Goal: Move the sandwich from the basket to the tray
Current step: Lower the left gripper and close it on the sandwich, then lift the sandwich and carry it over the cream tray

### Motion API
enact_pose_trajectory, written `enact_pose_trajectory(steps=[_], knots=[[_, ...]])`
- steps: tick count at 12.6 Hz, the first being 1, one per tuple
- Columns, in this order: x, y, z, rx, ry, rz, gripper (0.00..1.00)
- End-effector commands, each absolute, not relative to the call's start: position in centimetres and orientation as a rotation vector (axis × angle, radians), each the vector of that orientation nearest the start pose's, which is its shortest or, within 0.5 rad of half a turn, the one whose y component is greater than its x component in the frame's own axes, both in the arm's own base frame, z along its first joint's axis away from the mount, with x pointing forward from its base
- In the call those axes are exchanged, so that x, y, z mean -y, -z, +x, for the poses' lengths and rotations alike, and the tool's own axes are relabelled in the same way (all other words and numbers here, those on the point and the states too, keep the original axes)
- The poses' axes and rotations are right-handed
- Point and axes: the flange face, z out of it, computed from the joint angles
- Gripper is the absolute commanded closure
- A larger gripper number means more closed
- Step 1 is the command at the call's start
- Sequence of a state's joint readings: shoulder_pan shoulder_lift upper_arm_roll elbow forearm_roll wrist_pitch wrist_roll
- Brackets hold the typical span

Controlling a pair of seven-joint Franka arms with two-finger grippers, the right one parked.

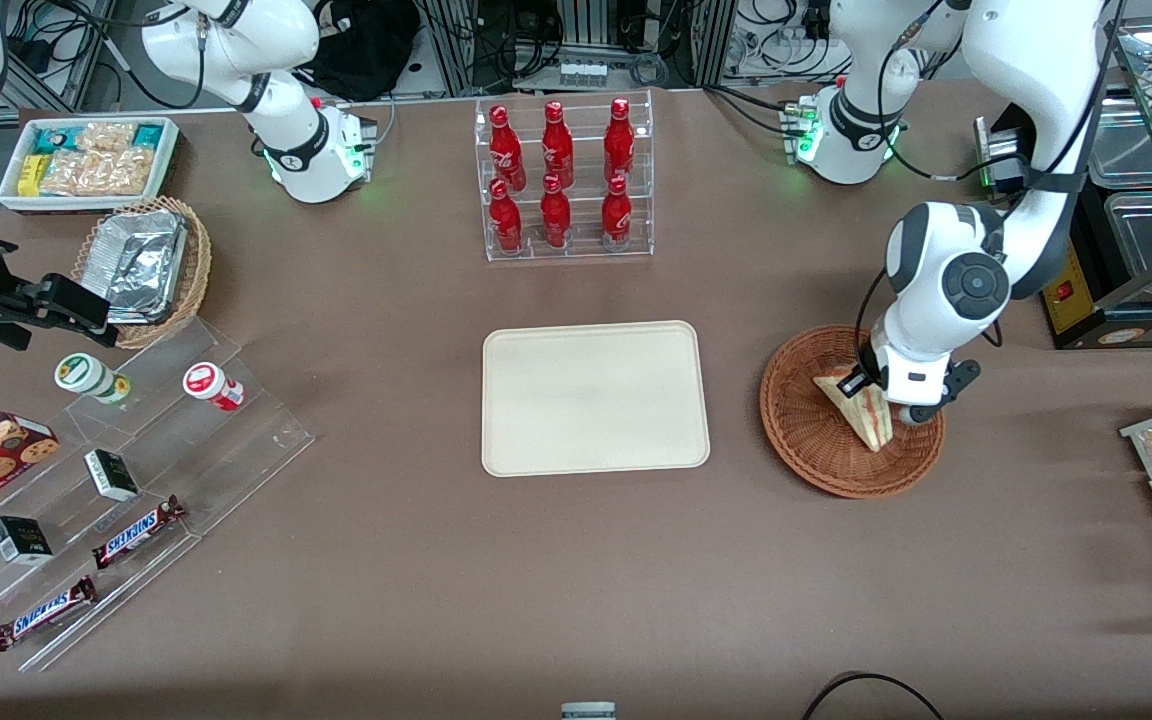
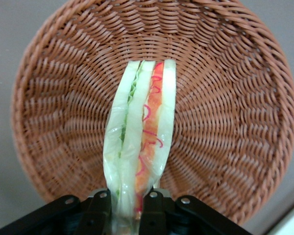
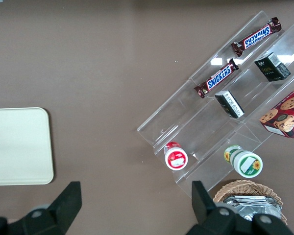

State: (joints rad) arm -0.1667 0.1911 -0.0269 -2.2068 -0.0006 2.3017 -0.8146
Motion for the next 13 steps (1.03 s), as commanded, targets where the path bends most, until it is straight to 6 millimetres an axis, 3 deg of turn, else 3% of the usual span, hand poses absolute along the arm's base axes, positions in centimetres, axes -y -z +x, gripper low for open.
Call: enact_pose_trajectory(steps=[1,2,6,8,10,13], knots=[[12.8,-32.8,54.2,0.705,-0.216,-2.984,0.92],[14.0,-33.1,54.3,0.594,-0.237,-3.003,0.92],[21.6,-33.3,54.3,0.262,-0.212,-3.059,0.93],[27.2,-32.5,54.4,0.233,-0.21,-3.059,0.93],[31.6,-31.8,54.8,0.259,-0.251,-3.024,0.93],[36.2,-30.4,54.1,0.266,-0.251,-3.012,0.94]])
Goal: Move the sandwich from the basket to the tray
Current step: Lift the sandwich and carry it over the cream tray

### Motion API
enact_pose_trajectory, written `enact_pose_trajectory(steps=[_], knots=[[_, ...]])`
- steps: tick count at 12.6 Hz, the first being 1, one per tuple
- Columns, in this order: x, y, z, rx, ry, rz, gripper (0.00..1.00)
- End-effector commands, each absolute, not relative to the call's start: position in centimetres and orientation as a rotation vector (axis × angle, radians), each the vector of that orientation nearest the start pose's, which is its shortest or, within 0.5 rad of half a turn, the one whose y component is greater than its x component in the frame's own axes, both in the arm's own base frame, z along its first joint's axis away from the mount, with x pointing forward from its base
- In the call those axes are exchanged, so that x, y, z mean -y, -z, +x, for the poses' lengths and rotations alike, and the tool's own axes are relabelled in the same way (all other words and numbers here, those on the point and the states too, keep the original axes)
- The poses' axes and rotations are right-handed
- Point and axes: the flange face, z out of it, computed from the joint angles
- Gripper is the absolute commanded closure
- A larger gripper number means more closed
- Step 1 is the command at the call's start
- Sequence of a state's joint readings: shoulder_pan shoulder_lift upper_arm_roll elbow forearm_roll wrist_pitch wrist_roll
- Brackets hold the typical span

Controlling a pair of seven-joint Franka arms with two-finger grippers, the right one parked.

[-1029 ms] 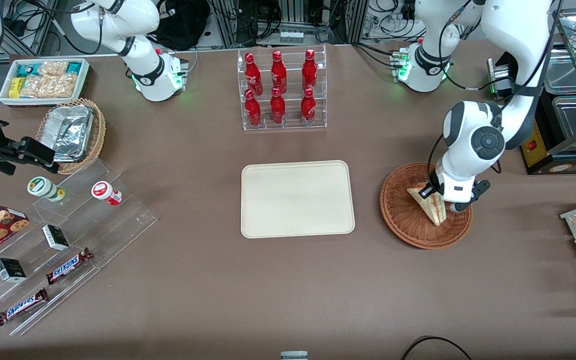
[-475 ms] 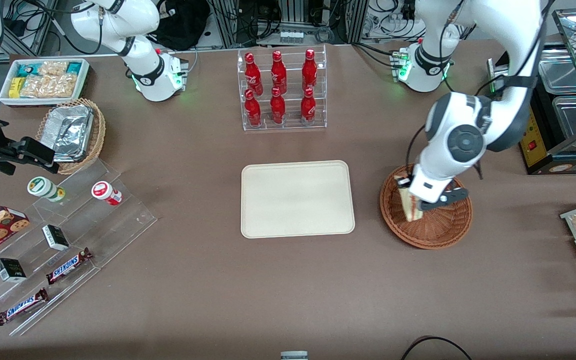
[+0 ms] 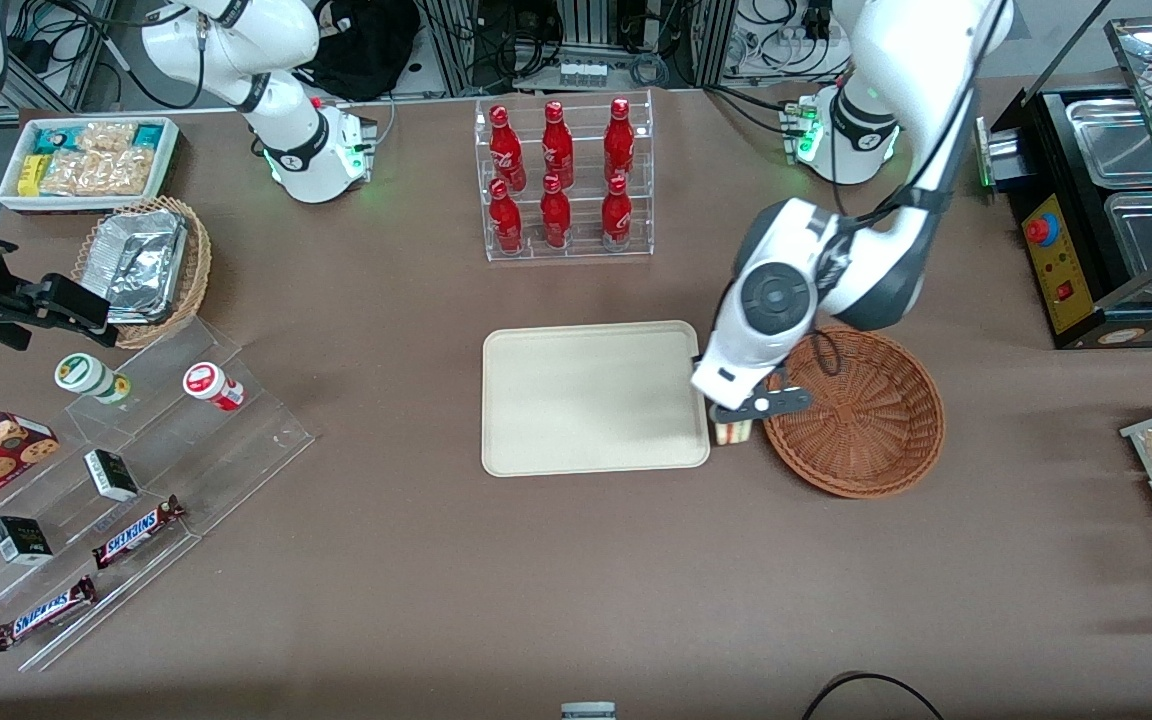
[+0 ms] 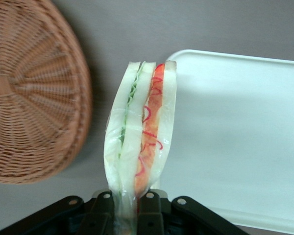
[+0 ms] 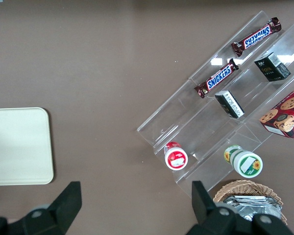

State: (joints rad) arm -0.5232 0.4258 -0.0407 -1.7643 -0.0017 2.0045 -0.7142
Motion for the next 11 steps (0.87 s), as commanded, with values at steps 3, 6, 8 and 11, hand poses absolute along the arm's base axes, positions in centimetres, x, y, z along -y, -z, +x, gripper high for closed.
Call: enact_pose_trajectory(steps=[3,6,8,11], knots=[[41.9,-29.0,53.5,0.319,-0.218,-3.014,0.93],[45.8,-27.6,51.8,0.34,-0.259,-3.039,0.93],[47.5,-27.6,50.9,0.342,-0.247,-3.081,0.93],[50.0,-26.5,49.0,0.355,-0.231,-3.09,0.93]])
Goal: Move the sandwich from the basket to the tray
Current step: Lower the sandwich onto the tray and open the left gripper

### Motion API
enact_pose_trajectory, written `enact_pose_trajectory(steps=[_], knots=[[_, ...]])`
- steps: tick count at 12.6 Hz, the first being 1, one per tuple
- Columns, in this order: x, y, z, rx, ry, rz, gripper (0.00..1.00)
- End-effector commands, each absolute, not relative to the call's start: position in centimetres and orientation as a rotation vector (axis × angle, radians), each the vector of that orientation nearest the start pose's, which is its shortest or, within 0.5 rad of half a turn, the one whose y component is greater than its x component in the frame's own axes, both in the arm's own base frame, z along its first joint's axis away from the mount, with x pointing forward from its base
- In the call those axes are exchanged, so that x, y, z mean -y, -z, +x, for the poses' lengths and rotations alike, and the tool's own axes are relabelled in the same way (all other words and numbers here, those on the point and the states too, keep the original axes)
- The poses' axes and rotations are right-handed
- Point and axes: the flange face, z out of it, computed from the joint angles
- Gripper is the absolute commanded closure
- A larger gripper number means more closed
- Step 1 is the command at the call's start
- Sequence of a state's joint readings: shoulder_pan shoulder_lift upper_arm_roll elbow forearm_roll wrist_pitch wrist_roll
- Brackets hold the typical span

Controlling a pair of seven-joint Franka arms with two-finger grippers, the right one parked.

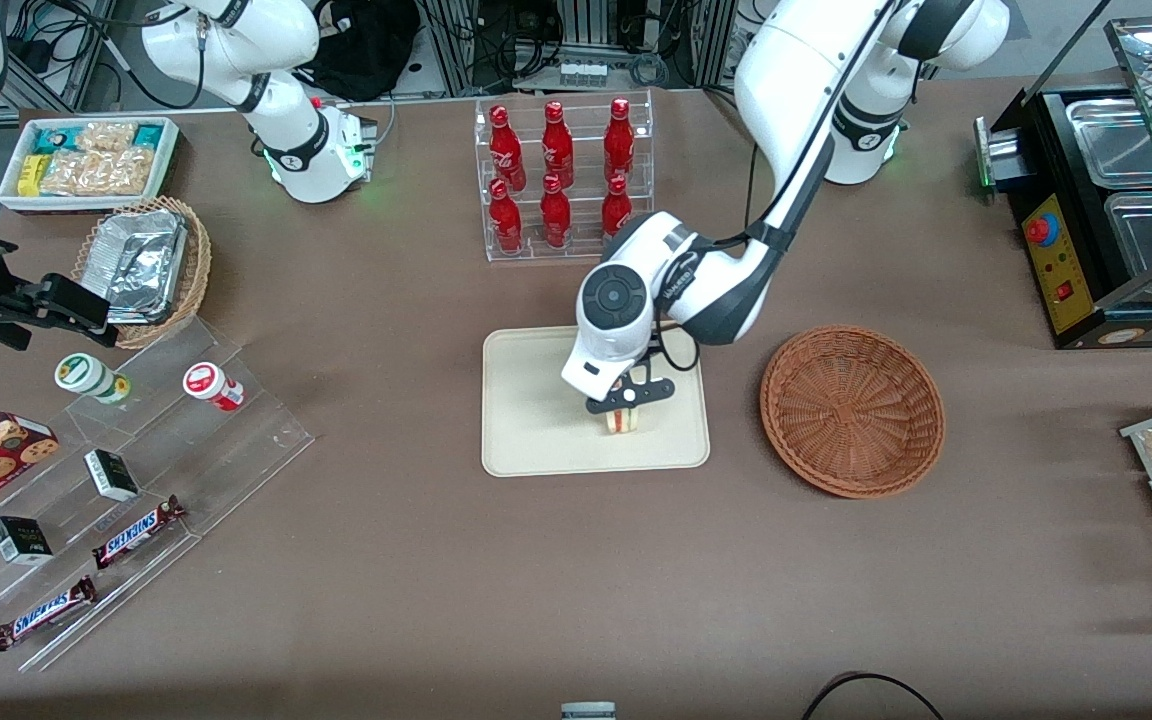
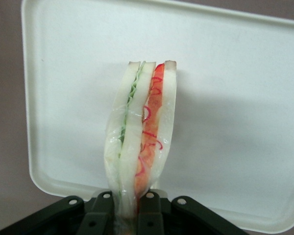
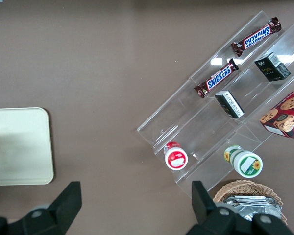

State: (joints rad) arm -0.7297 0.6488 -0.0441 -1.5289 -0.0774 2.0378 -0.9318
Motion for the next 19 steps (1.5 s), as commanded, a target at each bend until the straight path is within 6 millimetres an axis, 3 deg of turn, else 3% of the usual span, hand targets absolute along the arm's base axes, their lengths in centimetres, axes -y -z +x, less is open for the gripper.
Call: enact_pose_trajectory(steps=[1,3,6,10,11,13,16,19], knots=[[50.5,-26.4,48.8,0.365,-0.215,-3.1,0.93],[51.8,-24.8,47.9,0.362,-0.184,-3.107,0.93],[52.0,-24.1,47.8,0.365,-0.176,-3.111,0.93],[52.1,-24.2,48.5,0.386,-0.158,-3.113,0.87],[52.0,-24.1,48.5,0.389,-0.159,-3.112,0.79],[52.0,-24.1,48.5,0.392,-0.159,-3.109,0.0],[51.9,-25.2,48.8,0.417,-0.146,-3.119,0.0],[52.0,-30.0,49.3,0.328,-0.021,-3.14,0.0]])
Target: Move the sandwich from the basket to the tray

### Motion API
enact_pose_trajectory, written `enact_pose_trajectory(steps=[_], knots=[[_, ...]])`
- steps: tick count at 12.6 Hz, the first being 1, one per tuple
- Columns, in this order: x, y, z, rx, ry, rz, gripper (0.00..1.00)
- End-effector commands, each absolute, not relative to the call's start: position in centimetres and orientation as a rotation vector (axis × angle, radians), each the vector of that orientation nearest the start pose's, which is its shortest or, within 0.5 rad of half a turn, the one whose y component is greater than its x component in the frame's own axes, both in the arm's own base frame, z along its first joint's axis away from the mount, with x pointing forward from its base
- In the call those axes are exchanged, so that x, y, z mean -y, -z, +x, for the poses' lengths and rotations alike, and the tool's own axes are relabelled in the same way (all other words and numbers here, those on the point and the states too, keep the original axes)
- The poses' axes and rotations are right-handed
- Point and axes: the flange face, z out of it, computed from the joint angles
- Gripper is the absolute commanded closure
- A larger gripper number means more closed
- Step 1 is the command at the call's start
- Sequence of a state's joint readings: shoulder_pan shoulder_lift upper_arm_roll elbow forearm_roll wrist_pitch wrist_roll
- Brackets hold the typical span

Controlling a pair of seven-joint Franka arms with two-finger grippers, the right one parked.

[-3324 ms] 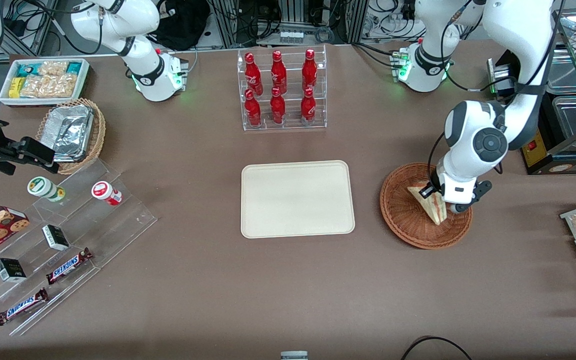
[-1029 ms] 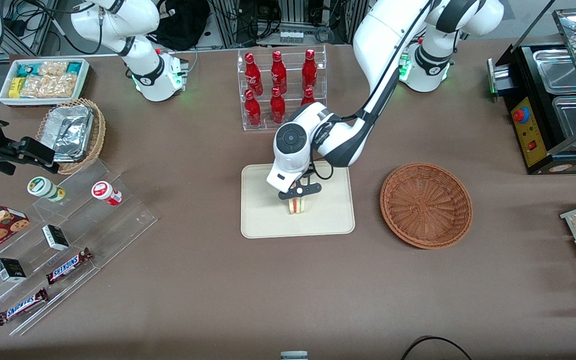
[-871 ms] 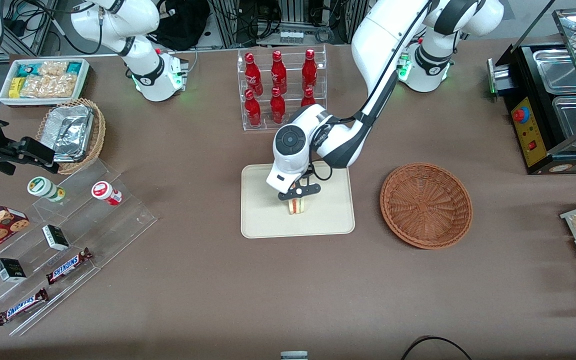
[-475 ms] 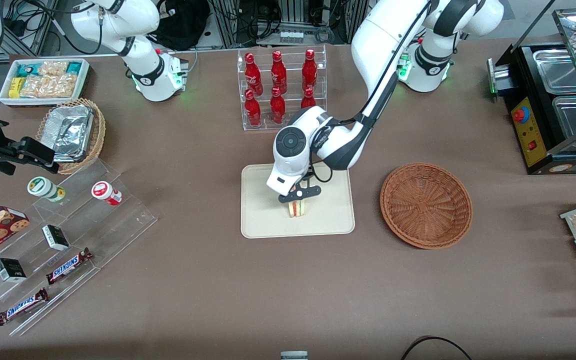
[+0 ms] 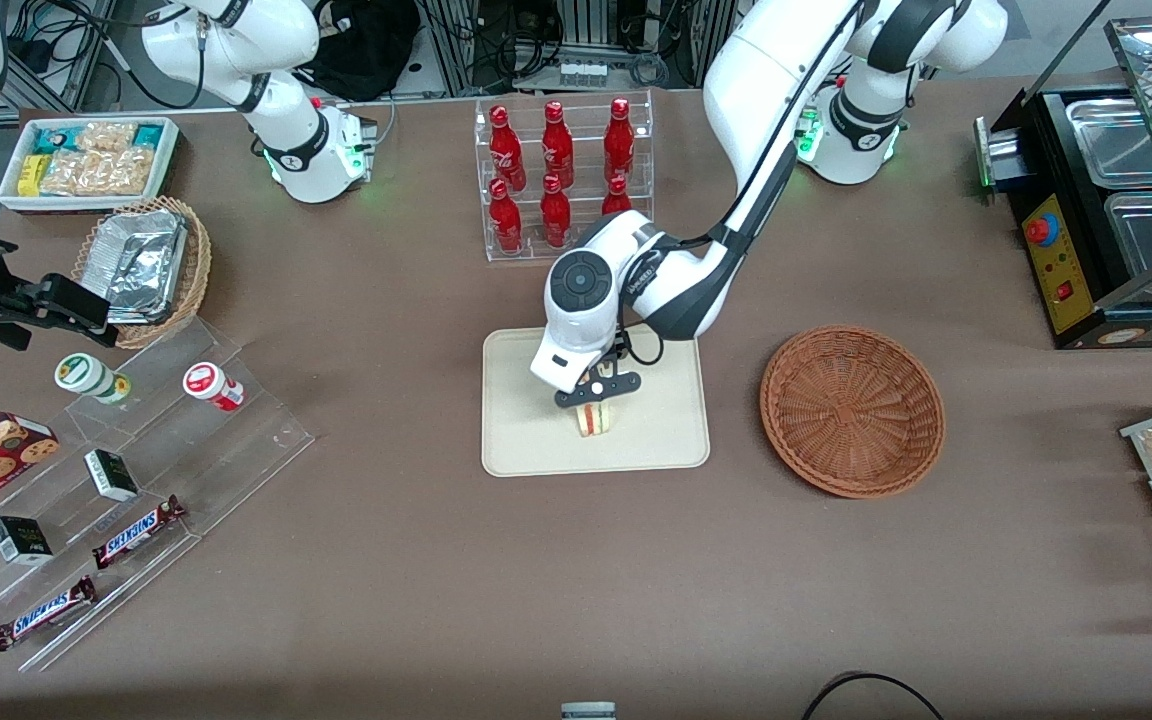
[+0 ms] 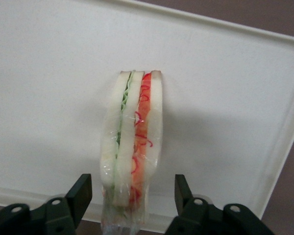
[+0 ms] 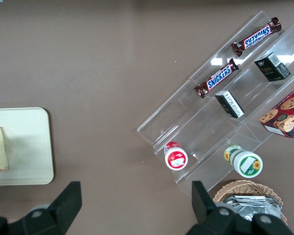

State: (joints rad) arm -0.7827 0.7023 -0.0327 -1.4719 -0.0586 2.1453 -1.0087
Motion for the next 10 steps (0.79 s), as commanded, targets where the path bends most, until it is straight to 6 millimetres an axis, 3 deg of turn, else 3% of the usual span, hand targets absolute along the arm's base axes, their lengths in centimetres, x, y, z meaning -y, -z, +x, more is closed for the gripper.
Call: enact_pose_trajectory(steps=[1,4,5,6,7,9,10], knots=[[51.4,-31.9,49.6,0.283,0.032,-3.115,0.0],[49.9,-36.3,49.3,0.181,0.045,-3.076,0.0],[49.0,-36.9,49.2,0.124,0.008,-3.05,0.0],[47.7,-37.8,49.4,0.071,-0.037,-3.021,0.0],[45.4,-38.6,50.9,0.093,-0.064,-3.013,0.0],[42.8,-40.0,51.6,0.136,-0.126,-2.978,0.0],[40.6,-40.4,53.1,0.192,-0.134,-2.972,0.0]])
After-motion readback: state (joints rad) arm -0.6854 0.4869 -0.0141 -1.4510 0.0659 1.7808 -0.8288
